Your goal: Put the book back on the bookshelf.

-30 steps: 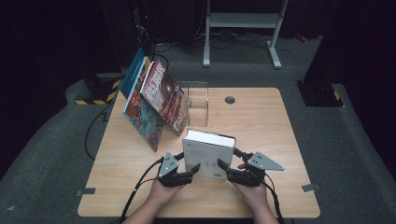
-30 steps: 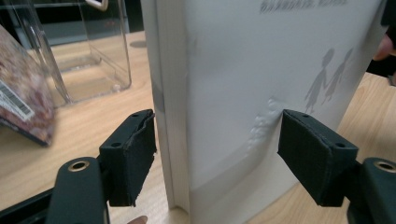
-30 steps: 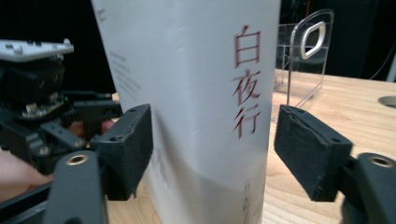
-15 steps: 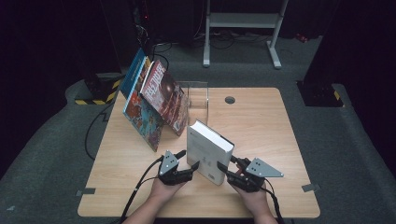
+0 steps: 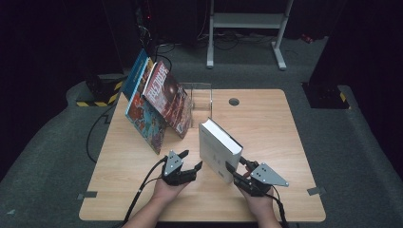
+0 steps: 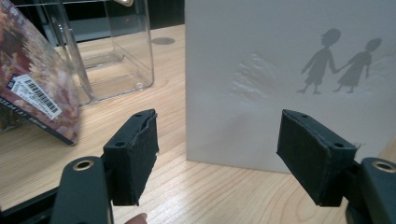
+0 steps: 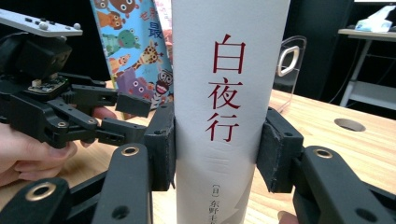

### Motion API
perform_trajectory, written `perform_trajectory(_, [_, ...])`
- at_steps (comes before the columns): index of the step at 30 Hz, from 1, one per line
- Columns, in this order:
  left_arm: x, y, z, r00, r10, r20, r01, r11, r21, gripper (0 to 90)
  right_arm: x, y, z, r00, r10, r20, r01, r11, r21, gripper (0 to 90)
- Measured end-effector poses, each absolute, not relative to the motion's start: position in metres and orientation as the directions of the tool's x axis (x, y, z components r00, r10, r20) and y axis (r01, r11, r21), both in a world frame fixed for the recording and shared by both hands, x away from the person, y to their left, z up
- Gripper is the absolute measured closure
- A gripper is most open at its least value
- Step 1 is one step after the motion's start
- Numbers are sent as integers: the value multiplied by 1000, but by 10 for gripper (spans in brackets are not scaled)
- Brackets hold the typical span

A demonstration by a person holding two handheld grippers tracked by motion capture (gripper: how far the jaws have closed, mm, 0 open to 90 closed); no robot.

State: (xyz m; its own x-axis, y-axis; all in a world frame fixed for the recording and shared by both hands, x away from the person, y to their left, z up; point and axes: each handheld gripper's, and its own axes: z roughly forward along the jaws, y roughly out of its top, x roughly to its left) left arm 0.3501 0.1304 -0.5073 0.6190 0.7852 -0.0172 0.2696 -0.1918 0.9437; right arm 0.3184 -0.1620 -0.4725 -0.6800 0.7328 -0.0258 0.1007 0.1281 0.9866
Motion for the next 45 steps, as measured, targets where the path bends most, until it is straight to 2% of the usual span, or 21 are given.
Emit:
perform_trajectory(10, [355,143,-507,605,796,2,312,-239,919,280,321,-163,-472,-628,777,-26,112,124,986,536])
perform_trajectory(24, [356,176,-511,596,802,36,398,-334,854,290,321,-162,-468,-620,785,-3,147,119,982,509])
perform_trajectory(29, [352,184,-516,598,800,40,422,-357,833,298,322,-161,-464,-619,785,24,174,108,979,464])
perform_trajectory(31, [350,186,-518,600,798,51,415,-365,834,312,324,-161,-459,-623,781,41,189,100,977,431])
perform_trajectory(32, [350,186,-519,602,798,32,420,-351,837,312,327,-160,-454,-631,773,64,216,96,972,370])
perform_trajectory(33, [350,186,-519,602,798,32,420,-351,837,324,327,-160,-454,-631,773,64,216,96,972,370])
perform_trajectory(34, [349,186,-519,606,795,29,417,-348,839,342,331,-156,-449,-597,799,74,254,100,962,355])
perform_trajectory(36, [349,187,-519,619,785,25,411,-351,841,394,332,-154,-447,-587,806,79,272,104,957,370])
perform_trajectory(38, [350,188,-520,621,783,18,412,-346,843,401,331,-152,-443,-610,790,62,247,115,962,405])
perform_trajectory(42, [350,190,-520,616,788,0,421,-329,846,384,332,-150,-440,-615,784,85,249,91,964,356])
perform_trajectory(43, [349,190,-520,614,790,0,420,-326,847,384,333,-150,-438,-603,794,79,239,85,967,410])
perform_trajectory(44, [349,190,-520,613,790,3,418,-327,847,384,333,-150,-438,-603,794,79,239,85,967,410])
perform_trajectory(45, [349,190,-520,611,791,4,420,-329,846,374,334,-149,-437,-606,791,78,245,93,965,479])
